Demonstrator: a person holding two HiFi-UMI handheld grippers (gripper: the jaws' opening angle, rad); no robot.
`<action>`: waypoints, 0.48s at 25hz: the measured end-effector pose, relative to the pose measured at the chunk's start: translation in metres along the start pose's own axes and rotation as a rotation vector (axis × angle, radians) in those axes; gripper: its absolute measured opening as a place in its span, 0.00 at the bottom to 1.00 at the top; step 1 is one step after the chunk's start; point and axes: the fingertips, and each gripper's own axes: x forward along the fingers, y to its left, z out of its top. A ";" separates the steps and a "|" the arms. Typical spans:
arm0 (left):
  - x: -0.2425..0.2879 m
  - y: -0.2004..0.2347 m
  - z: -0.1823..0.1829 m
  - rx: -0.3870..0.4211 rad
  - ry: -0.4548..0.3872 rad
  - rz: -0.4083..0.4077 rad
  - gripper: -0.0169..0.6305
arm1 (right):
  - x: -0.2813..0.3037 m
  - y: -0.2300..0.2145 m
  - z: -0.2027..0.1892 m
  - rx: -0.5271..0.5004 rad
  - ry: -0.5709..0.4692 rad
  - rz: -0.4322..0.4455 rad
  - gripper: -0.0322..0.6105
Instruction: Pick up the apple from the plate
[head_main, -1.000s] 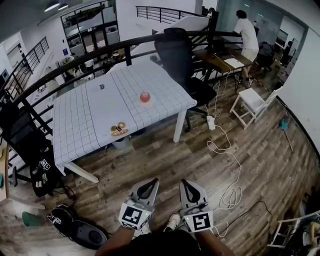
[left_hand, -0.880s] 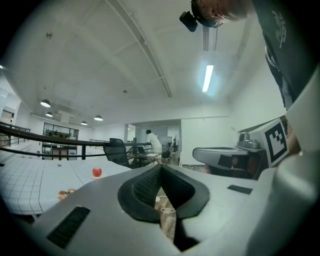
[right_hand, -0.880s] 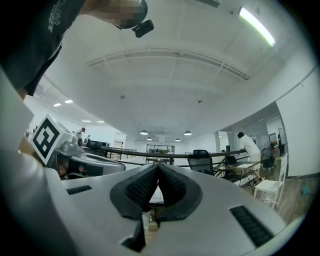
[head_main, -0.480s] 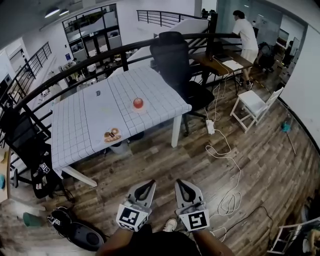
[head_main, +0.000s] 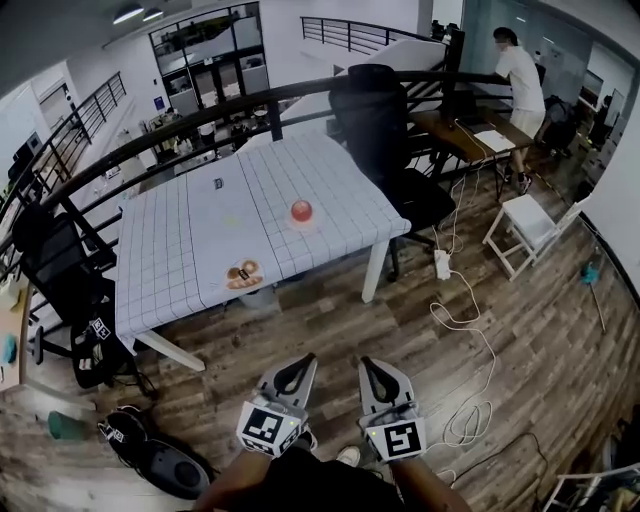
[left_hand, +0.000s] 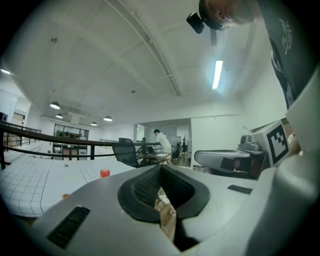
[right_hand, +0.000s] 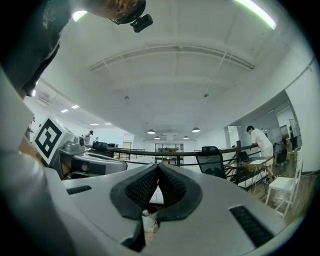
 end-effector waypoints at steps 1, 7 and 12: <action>0.004 0.009 -0.001 -0.002 -0.002 0.004 0.06 | 0.009 0.000 -0.003 -0.009 0.010 0.008 0.09; 0.024 0.064 0.002 -0.019 -0.012 0.015 0.06 | 0.068 0.003 -0.014 -0.029 0.042 0.019 0.09; 0.036 0.120 0.006 -0.027 -0.024 0.039 0.06 | 0.122 0.004 -0.017 -0.049 0.048 0.001 0.09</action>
